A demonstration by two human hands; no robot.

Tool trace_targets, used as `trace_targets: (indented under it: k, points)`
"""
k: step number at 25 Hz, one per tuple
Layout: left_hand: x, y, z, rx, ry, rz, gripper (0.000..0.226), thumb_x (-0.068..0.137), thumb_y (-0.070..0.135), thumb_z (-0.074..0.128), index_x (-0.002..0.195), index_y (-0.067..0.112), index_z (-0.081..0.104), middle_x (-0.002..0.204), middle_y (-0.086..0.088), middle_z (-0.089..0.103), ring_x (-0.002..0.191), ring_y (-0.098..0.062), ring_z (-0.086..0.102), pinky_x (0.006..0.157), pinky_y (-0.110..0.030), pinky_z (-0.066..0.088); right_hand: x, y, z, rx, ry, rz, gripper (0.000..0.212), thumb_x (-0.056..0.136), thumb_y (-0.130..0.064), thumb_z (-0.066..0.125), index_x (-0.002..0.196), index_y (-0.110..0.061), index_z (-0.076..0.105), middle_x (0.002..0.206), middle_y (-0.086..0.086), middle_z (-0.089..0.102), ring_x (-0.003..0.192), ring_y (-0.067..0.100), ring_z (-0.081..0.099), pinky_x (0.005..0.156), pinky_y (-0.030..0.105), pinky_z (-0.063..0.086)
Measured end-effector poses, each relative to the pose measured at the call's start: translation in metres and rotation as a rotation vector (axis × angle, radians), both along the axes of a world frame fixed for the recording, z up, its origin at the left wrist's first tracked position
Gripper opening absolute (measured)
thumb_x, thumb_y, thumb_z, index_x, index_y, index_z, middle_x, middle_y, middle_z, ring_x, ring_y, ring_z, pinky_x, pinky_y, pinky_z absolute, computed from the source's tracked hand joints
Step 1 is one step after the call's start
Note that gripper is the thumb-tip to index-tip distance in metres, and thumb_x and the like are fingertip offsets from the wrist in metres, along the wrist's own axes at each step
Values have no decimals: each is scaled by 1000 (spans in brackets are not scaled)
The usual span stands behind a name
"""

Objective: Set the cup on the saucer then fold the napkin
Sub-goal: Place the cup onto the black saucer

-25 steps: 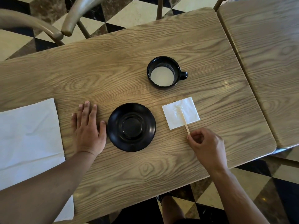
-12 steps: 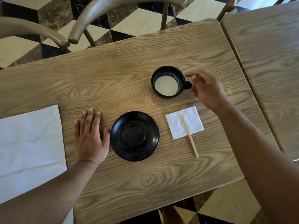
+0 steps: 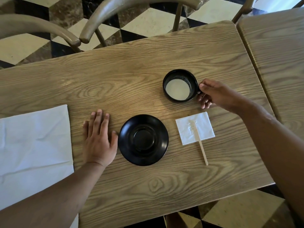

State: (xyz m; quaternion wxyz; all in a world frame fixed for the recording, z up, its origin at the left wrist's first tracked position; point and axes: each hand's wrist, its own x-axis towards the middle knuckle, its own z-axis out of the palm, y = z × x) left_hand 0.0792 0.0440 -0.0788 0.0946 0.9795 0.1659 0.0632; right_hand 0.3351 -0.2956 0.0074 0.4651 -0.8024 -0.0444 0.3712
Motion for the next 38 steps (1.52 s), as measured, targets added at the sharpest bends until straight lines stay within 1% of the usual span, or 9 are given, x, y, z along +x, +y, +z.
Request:
trace_targets:
  k: [10, 15, 18, 22, 26, 29, 32, 36, 38]
  points:
    - [0, -3, 4, -15, 17, 8, 63, 96, 38, 40, 153, 13, 41, 167, -11, 30, 157, -30, 22, 126, -55, 17, -3, -1, -9, 87, -68, -2, 32, 110, -10, 36, 82, -8, 50, 78, 14, 58, 60, 24, 56, 57, 33, 41]
    - [1, -4, 8, -25, 32, 7, 63, 96, 36, 39, 154, 11, 43, 166, -11, 32, 156, -30, 23, 126, -55, 18, -13, 4, -17, 113, -80, -65, 35, 110, -10, 36, 77, -9, 47, 69, 17, 57, 46, 9, 55, 48, 23, 39]
    - [2, -4, 11, -26, 44, -4, 61, 98, 34, 37, 154, 11, 42, 166, -12, 31, 157, -30, 23, 126, -55, 17, -19, 6, -20, 114, -95, -57, 36, 110, -13, 38, 77, -9, 49, 63, 7, 62, 45, 7, 54, 47, 20, 40]
    - [1, -4, 13, -22, 52, 1, 61, 98, 34, 37, 154, 10, 42, 167, -12, 31, 157, -30, 22, 127, -54, 16, -29, 15, -16, 145, -97, -36, 35, 110, -16, 39, 79, -10, 54, 73, 10, 63, 51, 9, 57, 53, 24, 42]
    - [1, -4, 14, -34, 63, 2, 62, 98, 34, 37, 156, 11, 40, 168, -11, 28, 158, -29, 20, 128, -52, 14, -42, 25, -3, 201, -113, 13, 35, 110, -18, 41, 79, -9, 56, 75, 11, 65, 55, 11, 58, 53, 19, 44]
    - [2, -5, 16, -33, 73, -5, 64, 97, 32, 36, 156, 10, 39, 168, -12, 27, 158, -29, 20, 128, -53, 14, -54, 34, 8, 242, -144, 57, 35, 105, -31, 46, 79, -9, 57, 75, 9, 68, 58, 15, 59, 53, 21, 44]
    - [1, -6, 19, -38, 86, 7, 64, 96, 33, 36, 156, 11, 39, 168, -12, 27, 157, -30, 20, 127, -53, 14, -72, 44, 17, 266, -158, 83, 38, 96, -51, 52, 77, -20, 62, 78, 11, 70, 61, 23, 60, 55, 26, 43]
    - [0, -7, 21, -56, 102, 12, 65, 96, 35, 34, 157, 12, 38, 169, -10, 25, 158, -28, 18, 128, -52, 12, -100, 52, 12, 258, -144, 116, 57, 86, -76, 54, 80, -20, 63, 78, 16, 69, 63, 39, 58, 58, 36, 43]
    - [0, -7, 22, -70, 110, 14, 65, 97, 36, 32, 158, 13, 37, 169, -9, 24, 159, -27, 16, 129, -51, 11, -114, 54, 8, 259, -130, 132, 60, 86, -77, 54, 81, -18, 62, 79, 15, 68, 61, 32, 60, 57, 35, 43]
